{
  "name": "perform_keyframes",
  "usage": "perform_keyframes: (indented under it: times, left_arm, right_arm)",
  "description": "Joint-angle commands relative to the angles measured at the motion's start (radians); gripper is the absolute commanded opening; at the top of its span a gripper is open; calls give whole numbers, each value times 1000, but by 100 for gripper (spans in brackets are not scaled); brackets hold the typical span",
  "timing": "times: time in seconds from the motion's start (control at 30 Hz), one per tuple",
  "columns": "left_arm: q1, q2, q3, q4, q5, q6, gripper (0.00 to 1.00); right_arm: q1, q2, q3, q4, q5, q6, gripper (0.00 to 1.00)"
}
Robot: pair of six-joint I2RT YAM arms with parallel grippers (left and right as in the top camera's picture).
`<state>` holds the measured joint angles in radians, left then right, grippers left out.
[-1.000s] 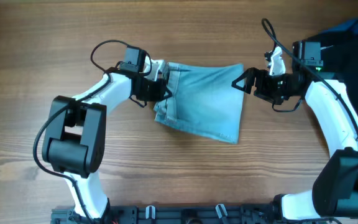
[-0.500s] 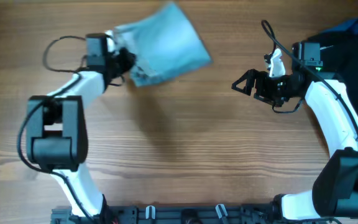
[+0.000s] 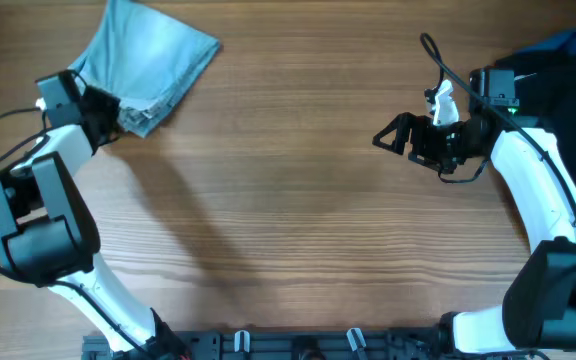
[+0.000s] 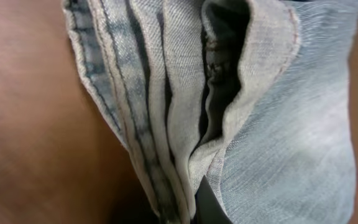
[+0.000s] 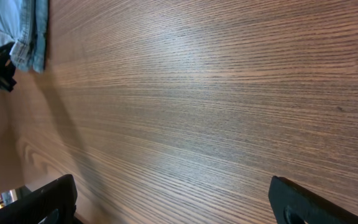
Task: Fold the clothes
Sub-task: 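Drag the folded shorts to the upper-left table corner with the left gripper, then release the shorts and pull the left gripper back toward the base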
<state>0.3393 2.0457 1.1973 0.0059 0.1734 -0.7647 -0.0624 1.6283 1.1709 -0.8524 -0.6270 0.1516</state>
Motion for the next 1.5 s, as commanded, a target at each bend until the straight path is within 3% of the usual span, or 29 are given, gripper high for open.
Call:
perform_keyframes:
  times: [0.0,0.13,0.27,0.5,0.77,0.87,0.9,0.93,1.03,1.17,1.47]
  left_arm:
    - [24,2,5,8,-116,-112,4]
    - [25,3,5,92,-125,-118,4]
    - [25,9,5,104,-217,-242,4]
    - [24,95,6,243,-211,-242,4]
    - [24,109,6,272,-202,-243,8]
    - [24,109,6,272,-168,-233,22]
    - [24,106,6,271,-151,-220,35]
    - [24,101,6,271,-133,-204,55]
    - [24,76,6,267,-86,-181,72]
    - [23,0,6,176,-51,-159,83]
    - [23,-343,6,-188,-50,-101,91]
  right_arm:
    - [4,3,-8,2,11,-21,100]
    - [4,3,-8,2,11,-19,99]
    - [4,3,-8,2,11,-18,99]
    - [4,3,-8,-1,11,-17,100]
    - [4,3,-8,2,14,9,99]
    - [4,3,-8,2,18,9,99]
    - [4,2,-8,2,18,9,99]
    - [4,3,-8,2,18,9,100]
    - [4,3,-8,2,19,8,100]
    - [4,3,-8,2,30,8,100]
    - [4,2,-7,21,31,-10,100]
